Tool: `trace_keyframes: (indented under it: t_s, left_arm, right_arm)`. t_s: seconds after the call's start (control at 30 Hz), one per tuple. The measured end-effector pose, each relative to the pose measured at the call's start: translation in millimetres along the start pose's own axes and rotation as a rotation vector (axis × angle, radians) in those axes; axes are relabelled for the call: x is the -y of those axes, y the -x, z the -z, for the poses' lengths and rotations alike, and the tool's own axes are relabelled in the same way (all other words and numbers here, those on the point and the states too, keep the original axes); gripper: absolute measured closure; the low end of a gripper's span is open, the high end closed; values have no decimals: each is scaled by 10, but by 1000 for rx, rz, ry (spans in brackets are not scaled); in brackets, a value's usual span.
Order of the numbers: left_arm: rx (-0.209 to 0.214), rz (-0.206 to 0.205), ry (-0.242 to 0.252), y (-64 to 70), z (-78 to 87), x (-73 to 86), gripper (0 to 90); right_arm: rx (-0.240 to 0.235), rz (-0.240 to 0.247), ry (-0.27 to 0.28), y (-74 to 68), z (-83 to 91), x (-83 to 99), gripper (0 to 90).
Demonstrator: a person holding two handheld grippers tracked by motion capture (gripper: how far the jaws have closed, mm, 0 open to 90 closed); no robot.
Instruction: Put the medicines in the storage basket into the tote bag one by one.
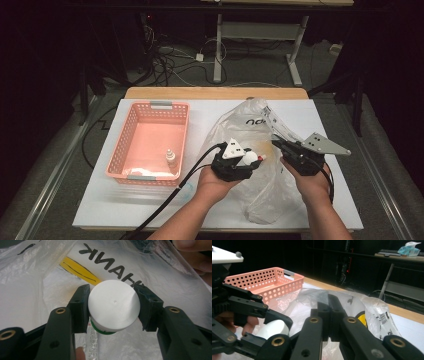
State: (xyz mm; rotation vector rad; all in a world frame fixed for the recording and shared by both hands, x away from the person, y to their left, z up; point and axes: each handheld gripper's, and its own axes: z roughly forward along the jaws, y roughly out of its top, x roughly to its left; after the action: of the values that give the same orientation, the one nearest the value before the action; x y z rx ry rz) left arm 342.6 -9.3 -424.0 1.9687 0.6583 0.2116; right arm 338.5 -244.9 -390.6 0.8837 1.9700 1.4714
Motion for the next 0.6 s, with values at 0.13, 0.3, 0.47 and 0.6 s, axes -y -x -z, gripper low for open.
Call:
trace_keyframes:
  t_s: [0.13, 0.3, 0.47, 0.6]
  left_arm:
    - [-8, -10, -18, 11, -123, 4, 483]
    - [4, 2, -35, 26, -295, 35, 483]
    - [20, 7, -35, 54, -428, 61, 482]
    - [26, 10, -44, 67, -512, 79, 482]
  right_arm:
    - [1, -8, 1, 7, -2, 1, 900]
    - [2, -10, 1, 14, 6, 2, 900]
    - [4, -13, 8, 24, 13, 0, 900]
    - [1, -15, 7, 33, 15, 6, 900]
